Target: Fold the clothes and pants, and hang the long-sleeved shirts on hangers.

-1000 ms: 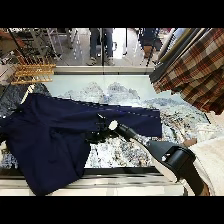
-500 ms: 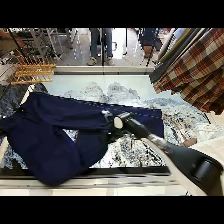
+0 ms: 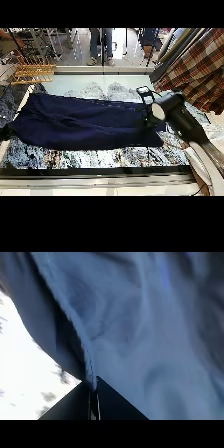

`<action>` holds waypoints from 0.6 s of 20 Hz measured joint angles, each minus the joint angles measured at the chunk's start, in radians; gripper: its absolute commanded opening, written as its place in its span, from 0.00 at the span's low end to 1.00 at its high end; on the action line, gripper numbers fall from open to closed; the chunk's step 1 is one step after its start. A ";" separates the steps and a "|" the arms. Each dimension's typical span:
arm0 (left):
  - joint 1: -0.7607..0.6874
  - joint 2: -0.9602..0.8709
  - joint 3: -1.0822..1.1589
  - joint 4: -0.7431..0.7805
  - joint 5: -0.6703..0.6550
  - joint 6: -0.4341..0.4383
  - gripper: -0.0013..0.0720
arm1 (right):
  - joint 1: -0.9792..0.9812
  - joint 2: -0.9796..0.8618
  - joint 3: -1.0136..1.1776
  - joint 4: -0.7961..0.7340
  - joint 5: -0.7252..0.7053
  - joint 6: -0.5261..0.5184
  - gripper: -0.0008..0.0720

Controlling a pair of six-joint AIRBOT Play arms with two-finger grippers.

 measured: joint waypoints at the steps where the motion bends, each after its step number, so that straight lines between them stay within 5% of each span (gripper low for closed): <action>1: -0.015 0.013 -0.037 0.000 0.001 -0.004 0.03 | -0.059 -0.056 0.023 0.020 -0.017 -0.024 0.13; 2: -0.029 0.029 -0.076 0.000 0.007 -0.005 0.04 | -0.131 -0.127 0.060 0.054 -0.031 -0.049 0.36; 3: -0.040 0.045 -0.111 -0.002 0.018 -0.008 0.20 | -0.201 -0.191 0.101 0.093 -0.048 -0.072 0.44; 4: -0.049 0.063 -0.143 -0.007 0.025 -0.009 0.43 | -0.277 -0.253 0.147 0.144 -0.069 -0.096 0.44; 5: -0.056 0.081 -0.173 -0.013 0.028 -0.011 0.49 | -0.350 -0.299 0.185 0.196 -0.091 -0.118 0.44; 9: -0.039 0.159 -0.221 -0.043 0.069 -0.015 0.49 | -0.582 -0.312 0.183 0.357 -0.115 -0.218 0.55; 12: 0.038 0.237 -0.230 -0.053 0.122 -0.015 0.52 | -0.713 -0.154 -0.057 0.424 -0.146 -0.280 0.57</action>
